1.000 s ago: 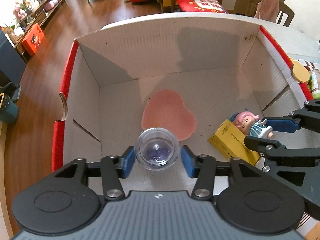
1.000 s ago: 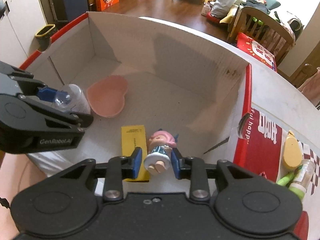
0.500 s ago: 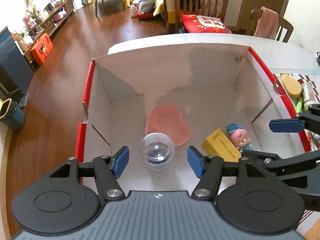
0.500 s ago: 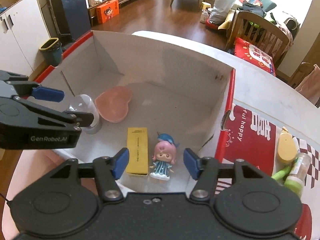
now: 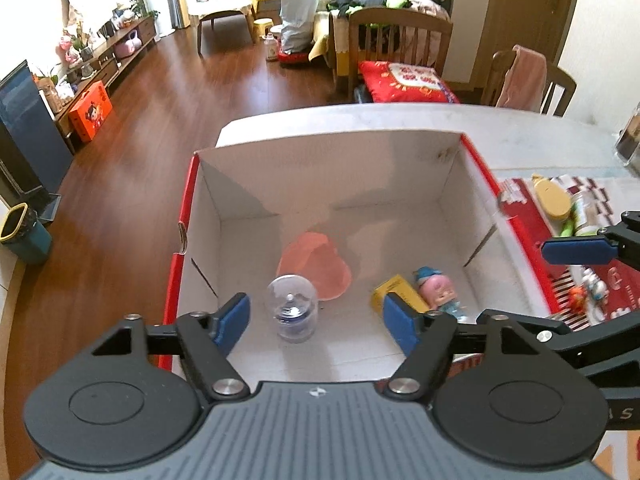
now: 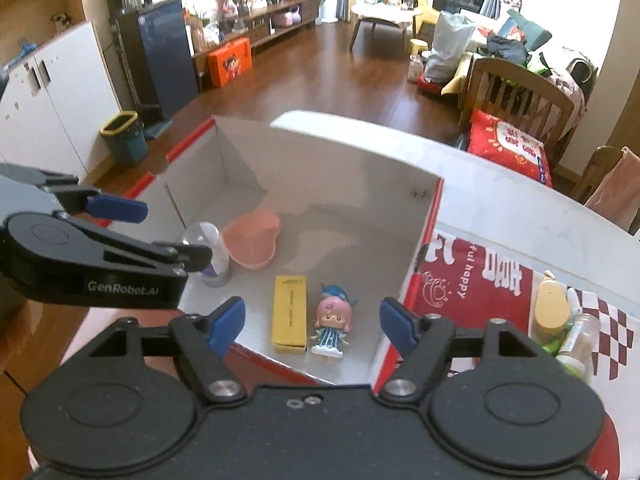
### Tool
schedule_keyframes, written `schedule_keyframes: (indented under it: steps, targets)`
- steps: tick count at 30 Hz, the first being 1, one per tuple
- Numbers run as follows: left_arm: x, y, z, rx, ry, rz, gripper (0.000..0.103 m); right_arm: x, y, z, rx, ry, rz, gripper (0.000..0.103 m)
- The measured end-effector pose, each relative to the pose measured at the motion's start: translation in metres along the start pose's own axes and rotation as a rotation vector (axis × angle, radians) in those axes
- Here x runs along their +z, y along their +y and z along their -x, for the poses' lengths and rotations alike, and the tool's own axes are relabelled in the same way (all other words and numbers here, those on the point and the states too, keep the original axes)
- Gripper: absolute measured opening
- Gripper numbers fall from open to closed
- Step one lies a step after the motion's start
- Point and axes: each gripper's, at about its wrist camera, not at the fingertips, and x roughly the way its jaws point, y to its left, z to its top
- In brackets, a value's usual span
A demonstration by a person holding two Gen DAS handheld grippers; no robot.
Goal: Organize rigid objects
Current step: 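Release the clear cup with the left tool while the right tool sets the doll down beside the yellow box, then withdraw both open tools from the red box back toward the remaining table items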
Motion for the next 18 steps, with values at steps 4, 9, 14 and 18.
schedule_keyframes:
  steps: [4,9,14,18]
  targets:
    - [0.001,-0.01,0.015,-0.017,-0.028,0.008,0.077,-0.003,-0.008,0.021,0.005,-0.045,-0.007,0.081]
    - [0.001,-0.028,0.03,-0.024,-0.06,0.003,0.078,-0.01,-0.022,0.048,0.012,-0.088,-0.016,0.086]
    - [0.0,-0.054,0.045,-0.037,-0.09,-0.014,0.078,-0.018,-0.04,0.067,0.012,-0.117,-0.037,0.09]
    - [-0.002,-0.075,0.054,-0.053,-0.102,-0.03,0.08,-0.029,-0.054,0.079,0.007,-0.126,-0.044,0.092]
